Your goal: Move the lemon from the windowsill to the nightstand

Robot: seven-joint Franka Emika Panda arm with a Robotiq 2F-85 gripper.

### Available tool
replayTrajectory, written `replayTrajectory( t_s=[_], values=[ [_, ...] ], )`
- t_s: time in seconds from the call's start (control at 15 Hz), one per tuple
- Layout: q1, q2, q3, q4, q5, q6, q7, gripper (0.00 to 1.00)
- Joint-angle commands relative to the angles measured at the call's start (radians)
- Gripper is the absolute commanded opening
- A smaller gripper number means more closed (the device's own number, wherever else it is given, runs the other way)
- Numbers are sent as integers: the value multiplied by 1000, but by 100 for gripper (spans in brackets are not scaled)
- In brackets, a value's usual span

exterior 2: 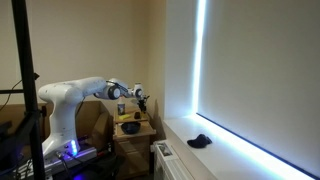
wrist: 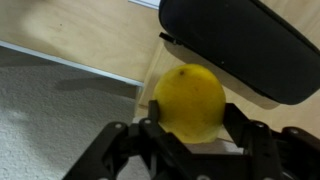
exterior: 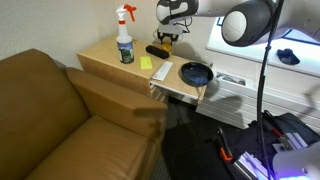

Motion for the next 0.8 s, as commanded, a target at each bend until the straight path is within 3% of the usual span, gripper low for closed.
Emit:
replayTrajectory(
  t_s=[0.0, 0.33, 0.73],
  values=[
    [-24, 49, 13, 16, 22, 61, 11, 42],
    [-24, 62, 18, 26, 21, 117, 11, 42],
    [-37, 55, 93, 20, 70, 116, -35, 42]
  ],
)
